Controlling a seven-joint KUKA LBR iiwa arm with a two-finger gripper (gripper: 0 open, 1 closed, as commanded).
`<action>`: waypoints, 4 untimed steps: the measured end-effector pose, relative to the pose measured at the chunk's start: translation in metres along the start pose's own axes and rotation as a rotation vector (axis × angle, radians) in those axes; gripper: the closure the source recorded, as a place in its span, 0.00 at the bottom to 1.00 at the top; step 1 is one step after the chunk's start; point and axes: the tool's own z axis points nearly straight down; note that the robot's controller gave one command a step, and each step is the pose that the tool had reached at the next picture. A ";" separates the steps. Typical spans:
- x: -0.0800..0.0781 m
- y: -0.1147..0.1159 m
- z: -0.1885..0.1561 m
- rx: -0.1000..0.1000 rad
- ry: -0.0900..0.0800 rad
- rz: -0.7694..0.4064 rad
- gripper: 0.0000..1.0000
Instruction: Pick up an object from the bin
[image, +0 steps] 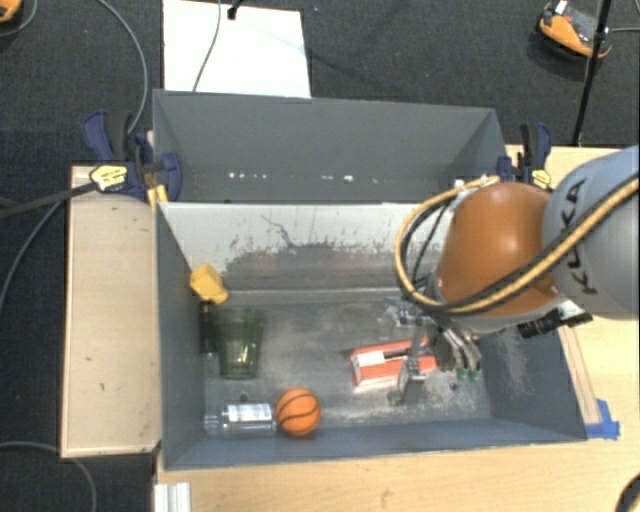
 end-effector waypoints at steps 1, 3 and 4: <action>-0.025 -0.026 0.053 0.001 -0.005 0.048 0.00; -0.034 -0.027 0.102 0.001 -0.004 -0.130 1.00; -0.034 -0.027 0.102 0.001 -0.004 -0.130 1.00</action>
Offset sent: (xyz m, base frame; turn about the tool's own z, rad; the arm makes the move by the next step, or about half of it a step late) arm 0.0194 -0.0331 -0.0564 -0.2315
